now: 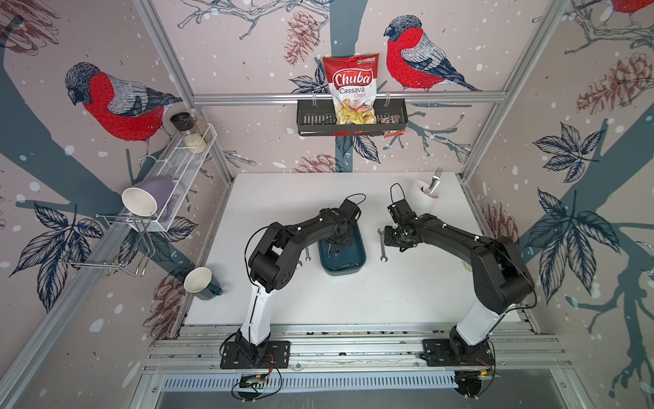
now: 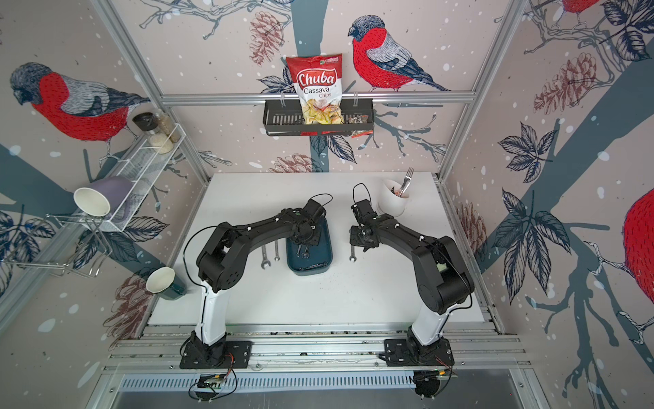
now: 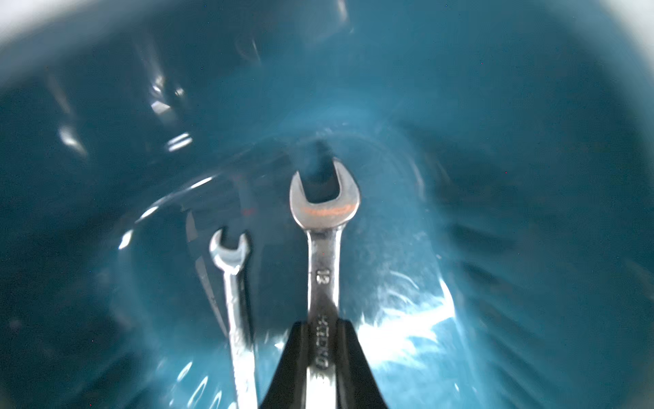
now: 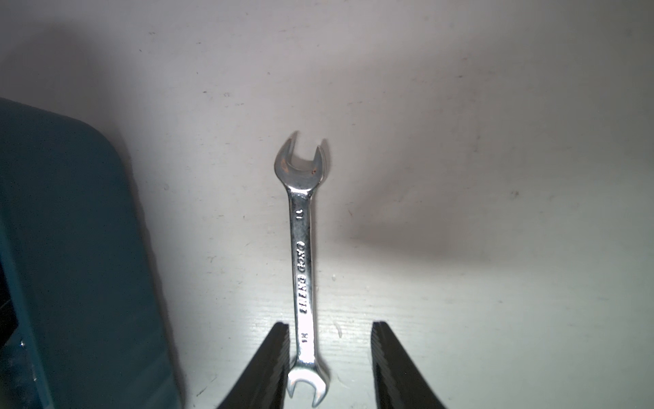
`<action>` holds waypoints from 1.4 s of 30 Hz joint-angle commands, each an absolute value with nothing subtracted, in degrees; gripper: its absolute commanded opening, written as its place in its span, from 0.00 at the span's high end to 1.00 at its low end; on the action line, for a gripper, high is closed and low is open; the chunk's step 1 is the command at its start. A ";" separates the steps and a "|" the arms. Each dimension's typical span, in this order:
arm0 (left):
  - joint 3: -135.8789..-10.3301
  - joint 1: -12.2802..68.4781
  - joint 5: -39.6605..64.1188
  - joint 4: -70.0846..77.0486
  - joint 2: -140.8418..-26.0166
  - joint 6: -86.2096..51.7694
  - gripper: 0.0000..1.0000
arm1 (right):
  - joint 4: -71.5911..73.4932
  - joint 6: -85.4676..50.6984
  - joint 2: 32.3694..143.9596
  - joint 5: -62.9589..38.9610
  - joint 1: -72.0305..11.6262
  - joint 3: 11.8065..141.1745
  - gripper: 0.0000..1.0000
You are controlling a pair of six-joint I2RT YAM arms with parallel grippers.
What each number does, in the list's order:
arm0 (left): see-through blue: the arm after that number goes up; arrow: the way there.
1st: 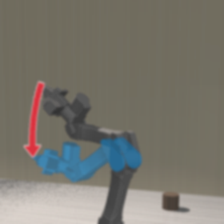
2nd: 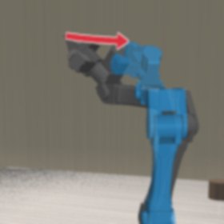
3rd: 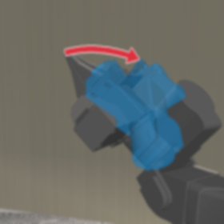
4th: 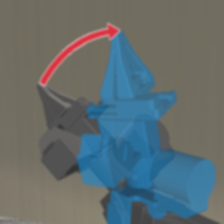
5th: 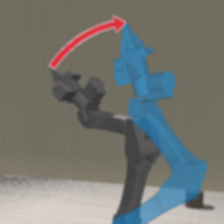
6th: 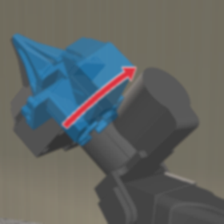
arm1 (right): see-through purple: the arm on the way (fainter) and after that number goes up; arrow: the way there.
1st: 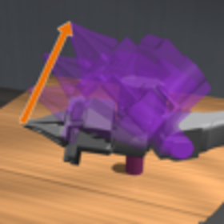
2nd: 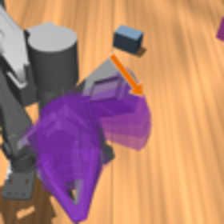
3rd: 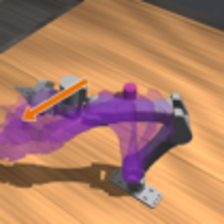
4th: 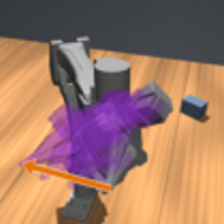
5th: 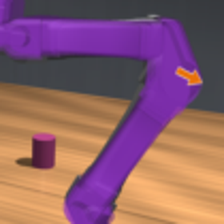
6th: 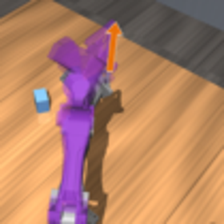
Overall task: Take out the wrench from the storage box
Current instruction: Adjust the storage box at the center of the board, then pick up the wrench from the storage box.
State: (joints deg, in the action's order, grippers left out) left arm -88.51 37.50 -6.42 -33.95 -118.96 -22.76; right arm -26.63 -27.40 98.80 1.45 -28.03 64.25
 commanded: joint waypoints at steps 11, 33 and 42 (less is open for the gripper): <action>-91.37 33.40 -8.90 -39.80 -107.91 -26.33 0.89 | -26.80 -28.17 97.13 0.28 -27.86 65.02 0.56; -74.70 25.14 -7.33 -29.71 -109.62 -33.24 0.91 | -28.20 -29.17 94.75 -0.42 -28.21 65.81 0.56; -72.25 25.14 -5.38 -27.08 -111.22 -34.07 0.91 | -30.91 -32.58 92.90 -1.41 -31.03 70.98 0.55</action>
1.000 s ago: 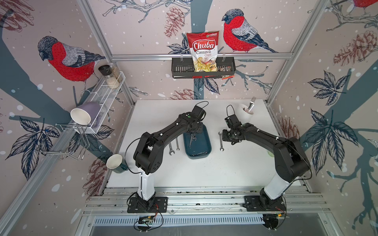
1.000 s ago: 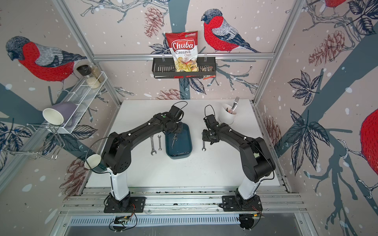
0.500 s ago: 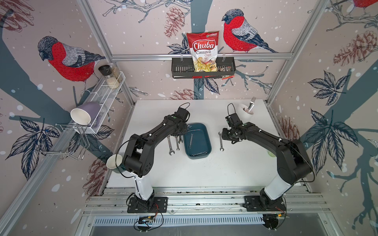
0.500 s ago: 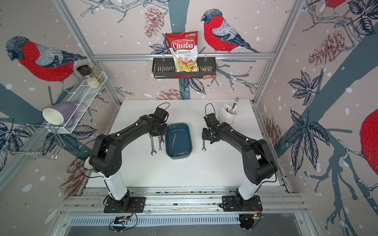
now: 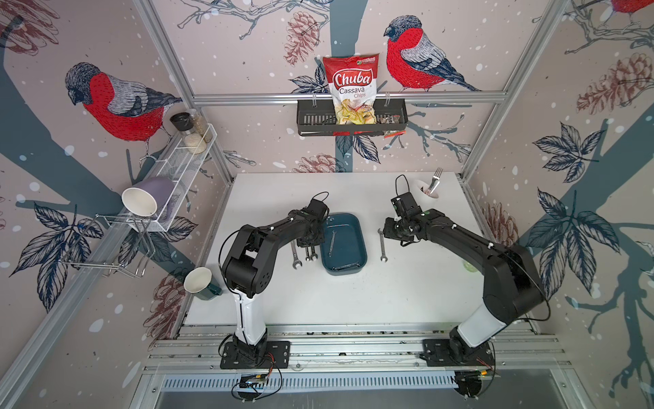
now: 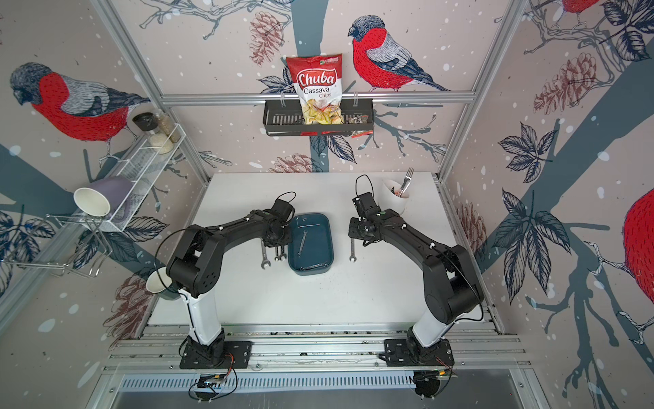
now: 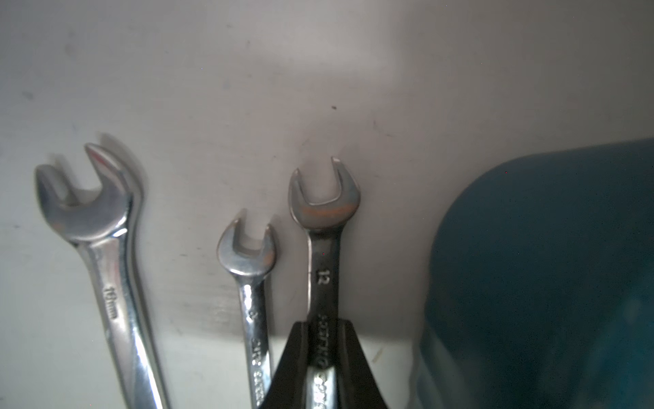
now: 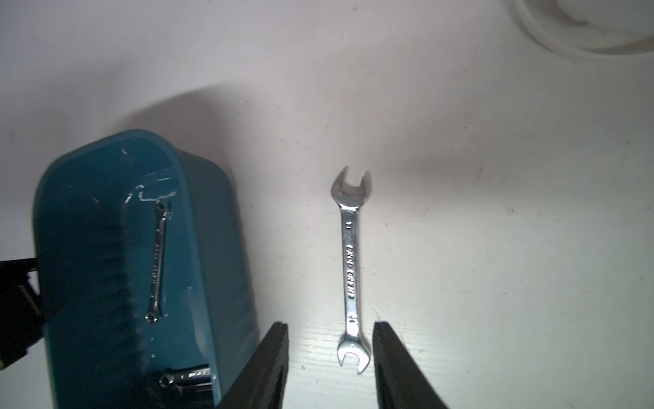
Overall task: Take out the wrench from the storage box
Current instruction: Pick up the wrench from the storage box.
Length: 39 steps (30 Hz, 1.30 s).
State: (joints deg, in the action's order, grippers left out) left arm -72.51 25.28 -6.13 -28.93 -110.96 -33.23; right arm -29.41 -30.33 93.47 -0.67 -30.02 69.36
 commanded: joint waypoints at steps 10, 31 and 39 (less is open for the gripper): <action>-70.55 25.36 -3.96 -26.17 -110.53 -34.59 0.79 | -33.12 -36.71 95.42 -1.45 -36.67 78.64 0.53; -70.23 22.11 -5.83 -33.98 -93.33 -32.56 0.55 | -37.77 -40.52 120.22 1.38 -46.32 98.23 0.52; -68.34 19.62 -5.39 -33.97 -88.44 -31.40 0.54 | -42.03 -40.78 128.39 3.65 -47.19 105.26 0.53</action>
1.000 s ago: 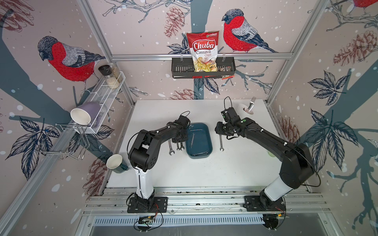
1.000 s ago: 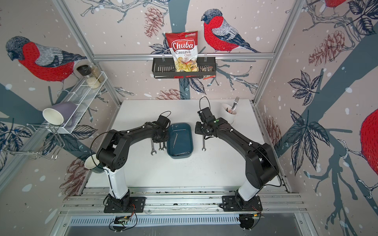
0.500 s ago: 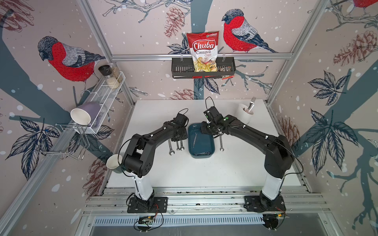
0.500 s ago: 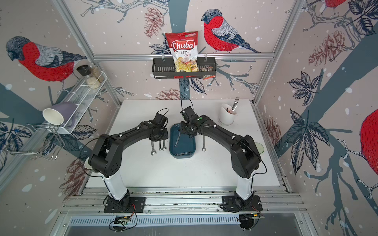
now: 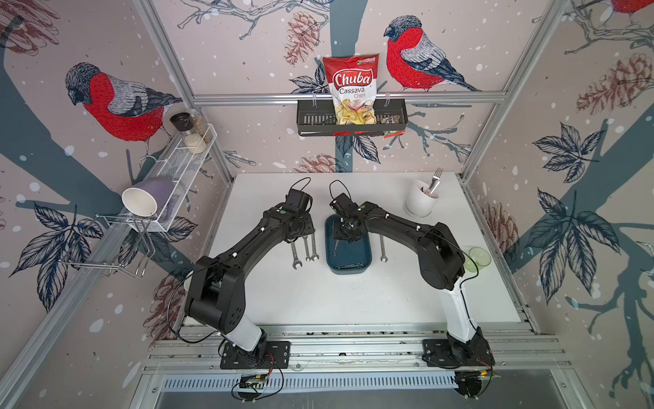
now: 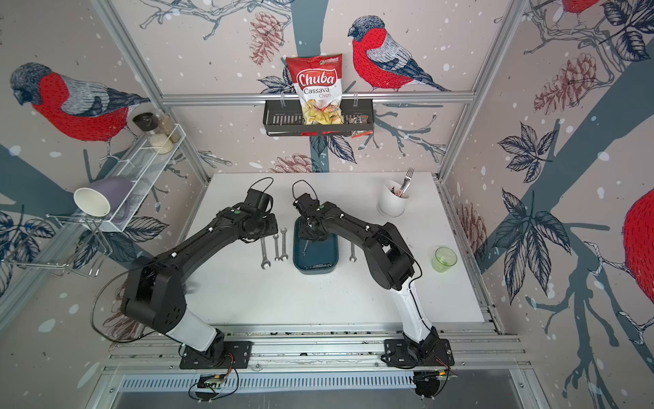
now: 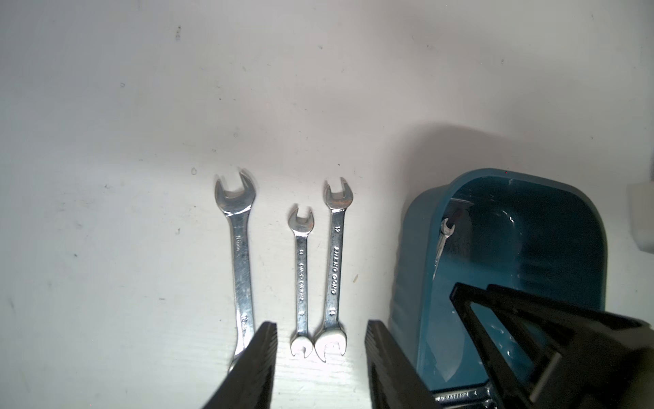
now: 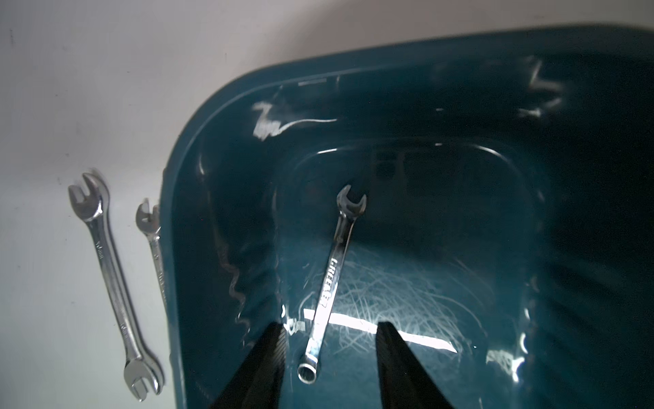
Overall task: Take out the wrench from the storage box
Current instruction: Pick up the wrench from the storage box, then place the wrench at the center of the board.
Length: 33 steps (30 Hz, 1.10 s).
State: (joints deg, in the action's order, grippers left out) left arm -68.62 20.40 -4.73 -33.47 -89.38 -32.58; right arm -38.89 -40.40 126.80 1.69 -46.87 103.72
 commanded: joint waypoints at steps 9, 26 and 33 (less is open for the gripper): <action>-67.37 17.50 -3.84 -33.46 -87.63 -29.61 0.53 | -46.83 -40.96 135.09 5.31 -48.72 111.63 0.56; -67.56 16.44 -3.13 -32.74 -87.62 -28.75 0.53 | -50.80 -37.47 136.27 5.79 -48.45 110.70 0.93; -67.51 16.44 -2.74 -32.88 -87.89 -28.86 0.53 | -50.29 -36.75 133.32 6.17 -48.17 110.38 0.93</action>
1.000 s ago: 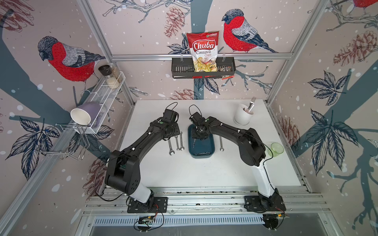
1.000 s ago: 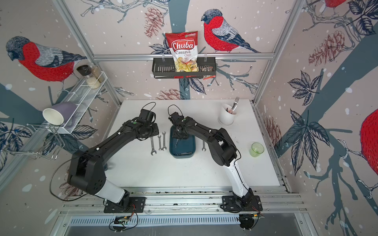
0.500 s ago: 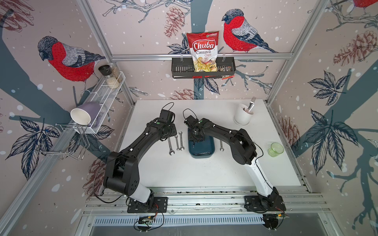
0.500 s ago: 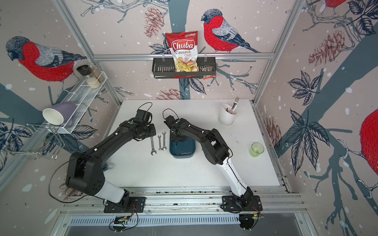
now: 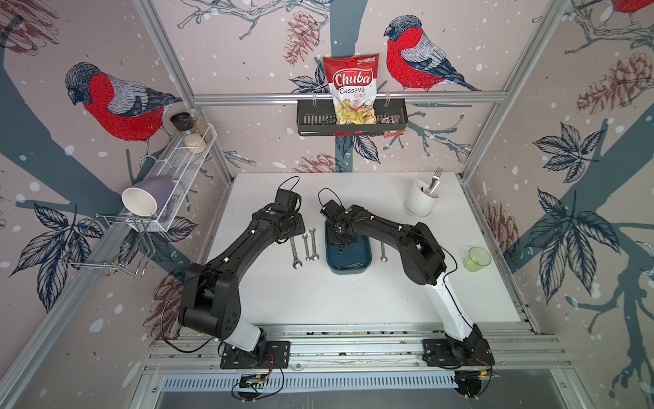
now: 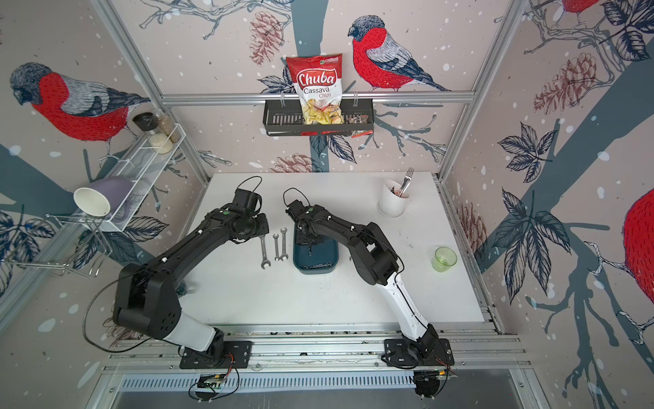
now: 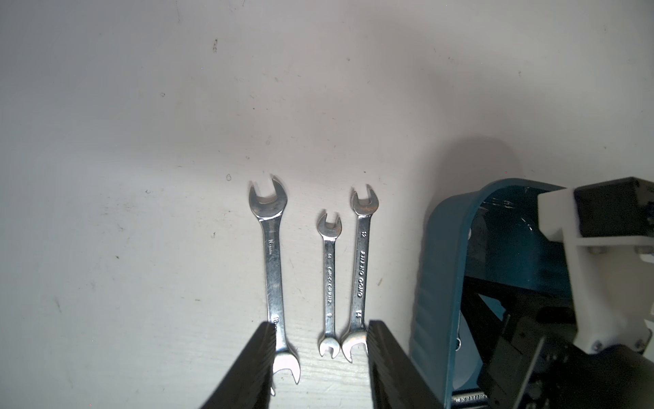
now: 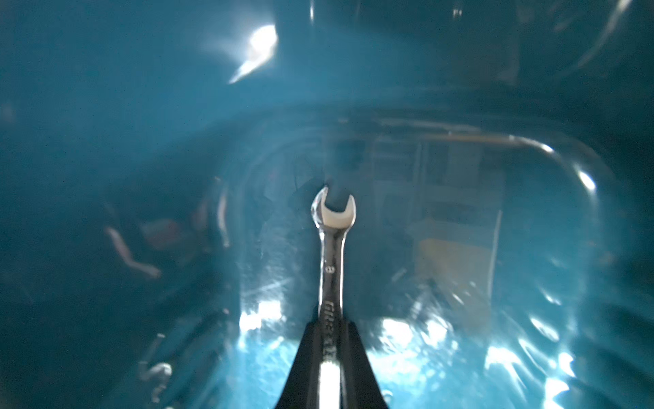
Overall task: Take out the wrench from the storage box
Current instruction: Place the wrench at the center of the board.
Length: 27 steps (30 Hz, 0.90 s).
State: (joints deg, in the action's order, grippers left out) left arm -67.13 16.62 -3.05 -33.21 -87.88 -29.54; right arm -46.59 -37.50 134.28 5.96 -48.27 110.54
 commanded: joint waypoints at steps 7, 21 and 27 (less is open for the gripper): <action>-67.50 16.42 -2.71 -33.05 -88.15 -28.75 0.53 | -51.33 -35.96 129.88 7.62 -47.55 111.64 0.92; -67.94 16.39 -2.29 -33.27 -88.77 -28.91 0.53 | -52.54 -33.52 122.63 10.36 -45.64 109.59 0.93; -68.18 16.35 -1.80 -33.40 -88.86 -29.12 0.53 | -51.84 -31.22 116.42 12.25 -42.65 104.42 0.93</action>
